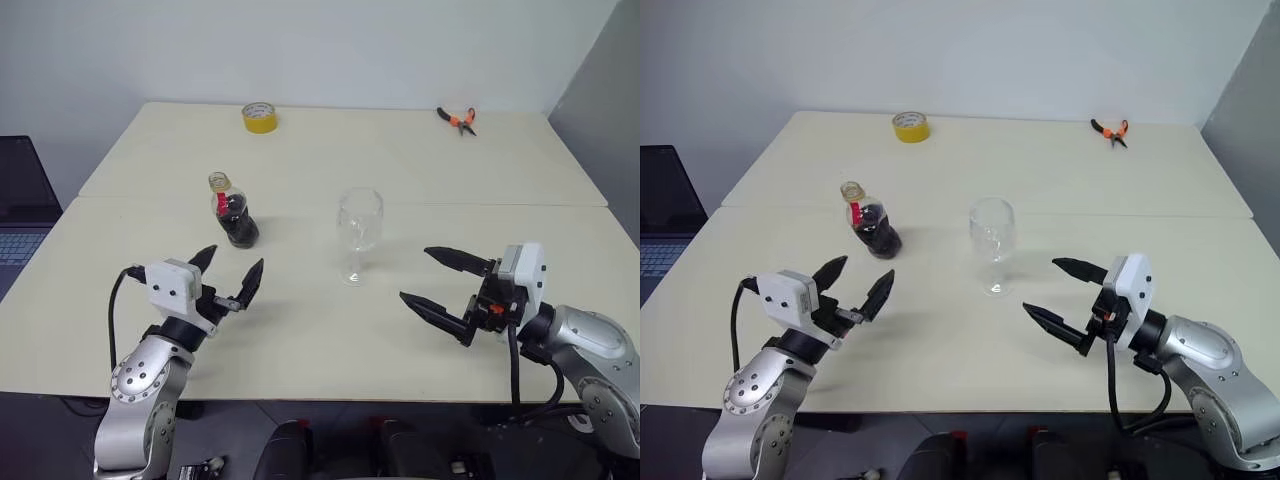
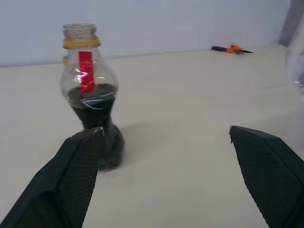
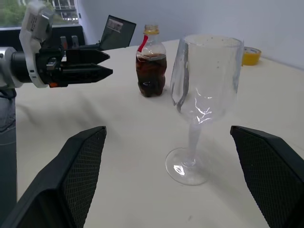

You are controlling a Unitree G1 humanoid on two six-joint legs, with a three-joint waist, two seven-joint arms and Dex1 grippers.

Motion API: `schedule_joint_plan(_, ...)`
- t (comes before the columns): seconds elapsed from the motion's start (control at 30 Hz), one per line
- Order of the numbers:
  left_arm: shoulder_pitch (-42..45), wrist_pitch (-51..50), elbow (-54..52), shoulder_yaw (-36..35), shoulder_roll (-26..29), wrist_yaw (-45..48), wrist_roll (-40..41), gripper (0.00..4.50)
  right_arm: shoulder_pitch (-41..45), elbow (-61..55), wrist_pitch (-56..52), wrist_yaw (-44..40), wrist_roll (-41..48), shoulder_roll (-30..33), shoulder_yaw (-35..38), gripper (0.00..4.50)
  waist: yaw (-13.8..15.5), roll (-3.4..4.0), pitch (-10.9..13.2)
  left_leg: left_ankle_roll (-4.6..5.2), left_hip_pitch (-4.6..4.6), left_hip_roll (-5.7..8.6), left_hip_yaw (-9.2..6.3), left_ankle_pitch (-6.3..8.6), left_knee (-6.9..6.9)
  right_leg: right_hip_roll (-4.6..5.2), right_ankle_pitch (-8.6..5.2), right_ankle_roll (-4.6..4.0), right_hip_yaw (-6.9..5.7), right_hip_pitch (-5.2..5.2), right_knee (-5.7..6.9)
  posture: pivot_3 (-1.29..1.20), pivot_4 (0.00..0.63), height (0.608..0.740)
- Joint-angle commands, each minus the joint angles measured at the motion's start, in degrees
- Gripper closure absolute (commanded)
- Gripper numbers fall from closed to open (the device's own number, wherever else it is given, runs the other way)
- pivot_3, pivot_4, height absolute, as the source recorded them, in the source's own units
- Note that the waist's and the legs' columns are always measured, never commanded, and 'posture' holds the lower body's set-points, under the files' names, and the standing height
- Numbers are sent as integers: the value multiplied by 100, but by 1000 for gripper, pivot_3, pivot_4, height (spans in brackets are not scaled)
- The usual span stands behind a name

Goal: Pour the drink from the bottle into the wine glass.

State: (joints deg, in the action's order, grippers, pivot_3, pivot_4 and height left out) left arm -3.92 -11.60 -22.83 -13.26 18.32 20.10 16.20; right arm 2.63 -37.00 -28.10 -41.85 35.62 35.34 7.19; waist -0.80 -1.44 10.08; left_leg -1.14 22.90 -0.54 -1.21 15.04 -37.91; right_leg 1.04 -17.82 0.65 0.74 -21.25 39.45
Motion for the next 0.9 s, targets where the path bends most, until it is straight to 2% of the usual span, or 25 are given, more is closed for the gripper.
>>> schedule_joint_plan(0.03, 370, 172, 300, -13, 59, -412, -477, 0, 197, -205, -69, 46, 251, 50, 85, 35, 26, -2, -1, 0, 1, 0, 0, 0, 0, -1, 0, 0, -1, -1, -1, 0, 150, 740)
schedule_joint_plan(0.53, 1701, -250, 1211, 390, -219, -1372, -1253, 0, 537, -487, -354, 172, 575, 76, -74, 35, 61, -2, 0, 0, 3, -1, 2, 0, 0, -1, 1, 1, 2, -2, -4, 0, 150, 740)
schedule_joint_plan(0.9, 2002, -23, 1955, 450, -419, -1552, -1337, 0, 753, -657, -493, 200, 773, 151, -253, 35, 66, -3, 0, -1, 4, -1, 1, 0, -1, 0, 1, 1, -1, -2, -2, 0, 150, 740)
